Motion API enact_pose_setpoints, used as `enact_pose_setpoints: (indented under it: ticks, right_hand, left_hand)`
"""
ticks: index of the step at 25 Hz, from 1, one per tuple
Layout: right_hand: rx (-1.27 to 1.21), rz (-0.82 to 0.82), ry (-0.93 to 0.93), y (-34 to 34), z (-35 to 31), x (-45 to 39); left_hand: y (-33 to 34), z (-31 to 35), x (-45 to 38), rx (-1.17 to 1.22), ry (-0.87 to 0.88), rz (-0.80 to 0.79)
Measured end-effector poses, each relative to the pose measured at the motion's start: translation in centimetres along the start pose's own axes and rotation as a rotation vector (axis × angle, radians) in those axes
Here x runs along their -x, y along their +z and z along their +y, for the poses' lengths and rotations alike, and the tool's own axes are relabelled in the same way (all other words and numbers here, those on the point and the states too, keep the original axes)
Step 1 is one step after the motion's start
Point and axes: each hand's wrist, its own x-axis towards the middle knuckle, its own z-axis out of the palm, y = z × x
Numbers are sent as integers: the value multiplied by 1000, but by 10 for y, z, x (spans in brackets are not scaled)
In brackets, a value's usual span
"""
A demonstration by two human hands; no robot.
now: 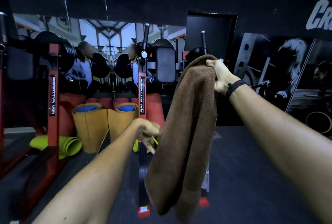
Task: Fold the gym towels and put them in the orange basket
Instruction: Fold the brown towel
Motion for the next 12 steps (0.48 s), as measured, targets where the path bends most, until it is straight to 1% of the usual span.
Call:
enact_pose_setpoints:
  ticks: [2,4,5,7,9,10,11,12]
  right_hand:
    - [-41,4,-27,1,-2,1]
    - [-67,-6,-46,3,-6,3]
    - [-77,-13,-59,3,-8,4]
    - [-107,-20,-88,3,-14,5]
    - [-134,-16,-113,-1,-19,4]
    - [-136,-13,-121,-3,-21,2]
    - [-133,-6,-123,-5,-23,0]
    - [-121,1,-122,-7,-24,0]
  left_hand:
    - [11,-19,-21,48,-50,44]
    - [24,-29,-31,152,-102,158]
    - [32,-32,-31,155,-132,173]
    - [43,-34,-37,184,-179,82]
    - [53,-37,-47,379,-141,-53]
    - [55,-37,-55,493,-92,-104]
    - [57,-37,-60,573,-39,-107]
    - [58,-36,-66,655,13,-48]
